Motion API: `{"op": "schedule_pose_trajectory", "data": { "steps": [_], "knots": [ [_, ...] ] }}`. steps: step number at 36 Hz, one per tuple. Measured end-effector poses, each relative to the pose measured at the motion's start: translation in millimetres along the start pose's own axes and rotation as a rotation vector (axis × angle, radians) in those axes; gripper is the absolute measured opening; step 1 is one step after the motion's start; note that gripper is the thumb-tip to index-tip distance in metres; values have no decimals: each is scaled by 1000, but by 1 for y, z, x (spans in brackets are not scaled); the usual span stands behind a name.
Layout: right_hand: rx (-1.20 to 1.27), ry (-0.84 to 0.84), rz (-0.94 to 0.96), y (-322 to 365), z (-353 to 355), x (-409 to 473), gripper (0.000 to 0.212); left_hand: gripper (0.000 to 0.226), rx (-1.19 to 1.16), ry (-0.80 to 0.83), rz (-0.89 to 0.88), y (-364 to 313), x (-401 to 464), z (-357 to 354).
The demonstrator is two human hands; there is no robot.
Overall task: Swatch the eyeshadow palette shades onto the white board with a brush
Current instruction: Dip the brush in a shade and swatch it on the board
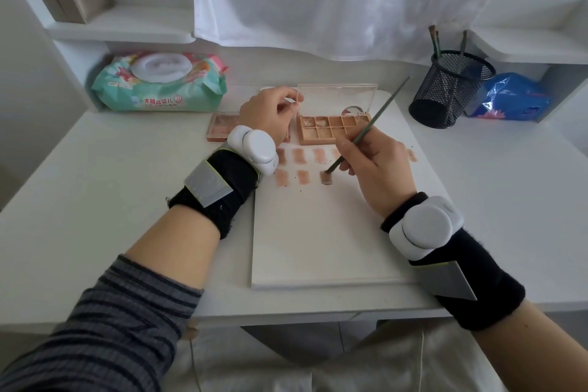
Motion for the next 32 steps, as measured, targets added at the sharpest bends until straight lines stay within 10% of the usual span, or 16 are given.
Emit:
{"op": "schedule_pose_trajectory", "data": {
  "steps": [32],
  "knots": [
    [102,70,18,4,-4,-5,20,16,-28,20,36,2,-1,-2]
  ]
}}
Point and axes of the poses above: each hand's wrist, its own x-axis towards the middle knuckle, its own z-axis out of the back of the hand, y = z × x, the point moved 8 cm from there along x, towards the middle knuckle, and after that the axes turned 12 degrees about -y, right-handed, at the moved point
